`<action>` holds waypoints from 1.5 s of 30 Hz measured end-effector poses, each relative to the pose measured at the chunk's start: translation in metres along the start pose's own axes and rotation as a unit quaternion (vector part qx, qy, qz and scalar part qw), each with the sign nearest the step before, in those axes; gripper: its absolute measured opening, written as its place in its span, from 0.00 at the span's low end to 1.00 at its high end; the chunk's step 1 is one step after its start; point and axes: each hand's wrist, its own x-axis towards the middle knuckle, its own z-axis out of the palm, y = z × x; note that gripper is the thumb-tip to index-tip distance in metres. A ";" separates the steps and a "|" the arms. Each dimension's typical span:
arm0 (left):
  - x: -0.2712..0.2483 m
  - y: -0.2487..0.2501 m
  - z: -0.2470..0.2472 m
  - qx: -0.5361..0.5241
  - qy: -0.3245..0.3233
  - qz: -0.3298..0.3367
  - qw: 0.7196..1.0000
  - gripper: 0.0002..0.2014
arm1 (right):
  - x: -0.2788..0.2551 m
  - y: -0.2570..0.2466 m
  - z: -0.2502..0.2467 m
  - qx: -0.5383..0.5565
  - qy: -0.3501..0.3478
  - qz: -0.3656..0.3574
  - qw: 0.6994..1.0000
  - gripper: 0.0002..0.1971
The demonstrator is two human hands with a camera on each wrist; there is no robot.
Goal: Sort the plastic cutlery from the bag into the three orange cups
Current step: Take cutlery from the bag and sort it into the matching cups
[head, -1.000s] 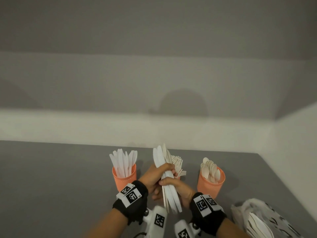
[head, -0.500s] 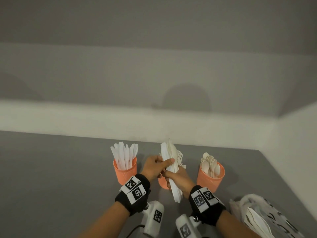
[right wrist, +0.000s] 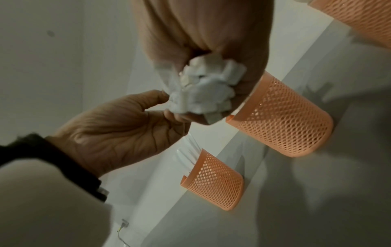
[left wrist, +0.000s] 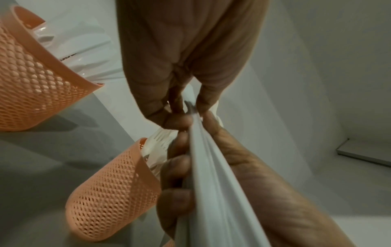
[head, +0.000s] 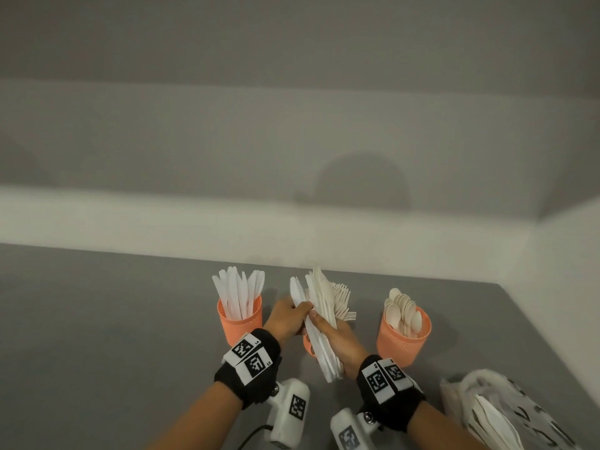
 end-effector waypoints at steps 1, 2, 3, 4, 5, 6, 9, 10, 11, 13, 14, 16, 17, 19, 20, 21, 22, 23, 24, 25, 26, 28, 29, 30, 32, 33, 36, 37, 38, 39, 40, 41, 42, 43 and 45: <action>0.001 -0.001 0.001 0.005 0.009 0.002 1.000 0.13 | 0.000 0.000 0.001 -0.006 0.000 -0.006 1.000 0.17; 0.001 -0.001 0.002 0.011 0.021 0.005 1.000 0.13 | 0.001 0.001 0.001 -0.012 0.002 -0.011 1.000 0.15; 0.001 -0.001 0.002 0.015 0.033 0.010 0.999 0.12 | 0.001 0.000 0.002 -0.018 0.004 -0.012 1.000 0.14; 0.001 -0.001 0.002 0.012 0.044 0.014 0.999 0.12 | 0.002 0.000 0.002 -0.024 0.004 -0.010 1.000 0.13; 0.002 -0.002 0.002 0.006 0.053 0.017 0.998 0.12 | 0.003 0.001 0.003 -0.034 0.005 -0.012 0.999 0.15; 0.002 -0.002 -0.001 -0.004 0.060 0.017 0.998 0.12 | 0.005 0.001 0.004 -0.043 0.003 -0.011 0.999 0.16; 0.002 -0.004 -0.010 -0.054 0.071 -0.004 0.996 0.12 | 0.009 0.002 0.005 -0.036 0.003 -0.012 0.999 0.14; 0.002 -0.004 -0.014 -0.087 0.082 -0.014 0.993 0.12 | 0.012 0.003 0.005 -0.035 0.009 -0.005 0.999 0.12; 0.002 -0.004 -0.019 -0.135 0.096 -0.021 0.986 0.10 | 0.013 0.004 0.005 -0.033 0.017 0.006 0.999 0.10; 0.002 0.002 -0.032 -0.197 0.147 -0.008 0.969 0.09 | 0.017 0.006 0.004 -0.023 0.027 0.034 0.999 0.07; 0.003 0.006 -0.041 -0.195 0.179 0.012 0.964 0.09 | 0.020 0.007 0.003 -0.010 0.025 0.044 0.999 0.08; 0.009 0.016 -0.059 -0.170 0.243 0.054 0.954 0.13 | 0.026 0.007 0.001 0.012 0.008 0.053 0.998 0.10; 0.013 0.022 -0.069 -0.161 0.269 0.077 0.946 0.16 | 0.028 0.005 0.001 0.018 -0.003 0.056 0.998 0.10; 0.023 0.033 -0.085 -0.145 0.307 0.123 0.933 0.20 | 0.027 0.000 0.002 0.019 -0.023 0.070 0.997 0.10; 0.028 0.038 -0.091 -0.139 0.318 0.143 0.927 0.21 | 0.027 -0.001 0.002 0.021 -0.031 0.075 0.996 0.11; 0.033 0.041 -0.095 -0.131 0.328 0.162 0.921 0.22 | 0.027 -0.002 0.003 0.023 -0.040 0.078 0.996 0.14; 0.038 0.041 -0.098 -0.119 0.334 0.180 0.917 0.21 | 0.027 -0.003 0.003 0.025 -0.049 0.079 0.995 0.16; 0.043 0.039 -0.100 -0.103 0.336 0.196 0.916 0.21 | 0.028 -0.003 0.004 0.026 -0.055 0.081 0.995 0.17; 0.047 0.035 -0.102 -0.083 0.332 0.204 0.917 0.20 | 0.029 -0.003 0.004 0.023 -0.057 0.084 0.995 0.18; 0.050 0.029 -0.102 -0.065 0.328 0.203 0.920 0.19 | 0.029 -0.003 0.005 0.021 -0.057 0.089 0.994 0.18; 0.053 0.021 -0.102 -0.051 0.321 0.198 0.925 0.19 | 0.030 -0.004 0.006 0.019 -0.058 0.093 0.994 0.18; 0.058 0.005 -0.101 -0.027 0.307 0.179 0.934 0.20 | 0.030 -0.006 0.006 0.020 -0.061 0.099 0.993 0.16; 0.060 -0.004 -0.100 -0.015 0.302 0.171 0.938 0.20 | 0.029 -0.007 0.007 0.019 -0.062 0.101 0.993 0.16; 0.062 -0.012 -0.100 -0.003 0.296 0.169 0.940 0.17 | 0.029 -0.008 0.007 0.013 -0.062 0.103 0.993 0.16; 0.066 -0.025 -0.100 0.021 0.287 0.178 0.941 0.07 | 0.029 -0.009 0.009 0.002 -0.059 0.107 0.993 0.16; 0.067 -0.029 -0.100 0.041 0.284 0.190 0.939 0.04 | 0.029 -0.010 0.010 0.001 -0.057 0.110 0.992 0.17; 0.070 -0.037 -0.101 0.145 0.276 0.219 0.925 0.06 | 0.029 -0.011 0.013 0.007 -0.057 0.113 0.992 0.19; 0.071 -0.038 -0.102 0.188 0.266 0.225 0.918 0.04 | 0.028 -0.012 0.014 0.012 -0.058 0.112 0.992 0.19; 0.071 -0.038 -0.101 0.233 0.255 0.230 0.910 0.06 | 0.027 -0.012 0.014 0.018 -0.061 0.110 0.992 0.19; 0.071 -0.040 -0.101 0.279 0.247 0.230 0.899 0.10 | 0.027 -0.012 0.015 0.024 -0.064 0.107 0.992 0.20; 0.069 -0.038 -0.100 0.324 0.244 0.225 0.886 0.14 | 0.026 -0.012 0.014 0.027 -0.066 0.102 0.992 0.19; 0.067 -0.035 -0.098 0.360 0.250 0.224 0.870 0.19 | 0.026 -0.012 0.014 0.025 -0.067 0.097 0.993 0.19; 0.062 -0.030 -0.096 0.379 0.266 0.239 0.854 0.23 | 0.025 -0.012 0.013 0.023 -0.067 0.090 0.993 0.18; 0.056 -0.023 -0.091 0.370 0.284 0.270 0.842 0.26 | 0.024 -0.013 0.013 0.023 -0.065 0.082 0.994 0.16; 0.041 -0.002 -0.078 0.279 0.288 0.308 0.862 0.25 | 0.024 -0.014 0.013 0.030 -0.055 0.064 0.996 0.13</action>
